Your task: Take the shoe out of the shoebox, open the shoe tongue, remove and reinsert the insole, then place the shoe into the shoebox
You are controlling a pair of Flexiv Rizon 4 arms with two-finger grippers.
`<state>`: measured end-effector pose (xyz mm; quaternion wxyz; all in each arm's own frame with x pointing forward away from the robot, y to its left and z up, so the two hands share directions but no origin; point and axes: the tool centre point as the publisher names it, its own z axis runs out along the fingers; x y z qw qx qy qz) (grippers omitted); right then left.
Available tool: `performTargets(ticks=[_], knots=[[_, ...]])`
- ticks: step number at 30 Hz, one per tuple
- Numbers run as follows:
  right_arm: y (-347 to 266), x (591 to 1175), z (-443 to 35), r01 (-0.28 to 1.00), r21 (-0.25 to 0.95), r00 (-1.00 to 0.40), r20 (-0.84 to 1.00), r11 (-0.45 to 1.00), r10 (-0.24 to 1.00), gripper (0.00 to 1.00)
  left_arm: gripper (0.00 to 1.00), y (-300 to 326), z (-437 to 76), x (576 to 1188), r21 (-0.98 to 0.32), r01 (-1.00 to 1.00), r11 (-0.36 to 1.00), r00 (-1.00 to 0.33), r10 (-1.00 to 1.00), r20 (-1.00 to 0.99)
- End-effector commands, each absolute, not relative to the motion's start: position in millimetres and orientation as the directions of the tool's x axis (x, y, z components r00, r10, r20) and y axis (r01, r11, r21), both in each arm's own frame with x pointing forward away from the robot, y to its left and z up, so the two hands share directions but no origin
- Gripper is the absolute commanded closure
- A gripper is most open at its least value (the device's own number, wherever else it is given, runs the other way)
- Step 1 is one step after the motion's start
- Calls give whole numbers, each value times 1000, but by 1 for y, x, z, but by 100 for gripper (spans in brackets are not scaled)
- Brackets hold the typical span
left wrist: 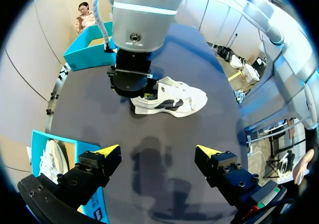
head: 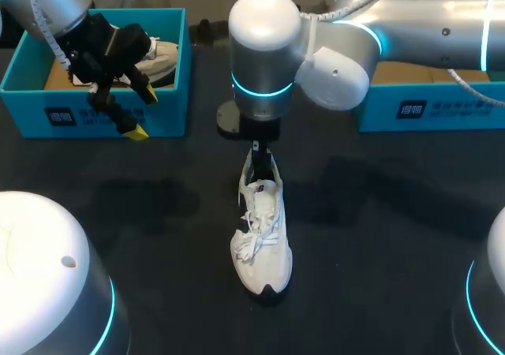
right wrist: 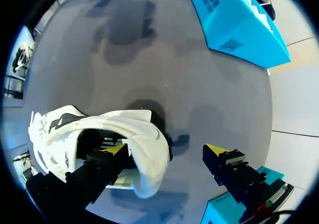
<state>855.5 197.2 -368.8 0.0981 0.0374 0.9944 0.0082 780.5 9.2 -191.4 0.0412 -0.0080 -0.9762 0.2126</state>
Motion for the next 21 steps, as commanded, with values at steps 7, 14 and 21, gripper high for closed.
performTargets(ticks=[7,14,21], knots=[[201,855,-385,91,-5,-983,-159,996,89,80,0,9,-191,780,-413,-2,911,-997,33,76],[201,855,-385,108,-30,-982,-157,994,102,100,0,9,-191,780,-413,-2,911,-997,33,76],[201,852,-371,130,-29,-977,-172,991,123,100,0,9,-191,780,-413,-2,911,-997,33,76]])
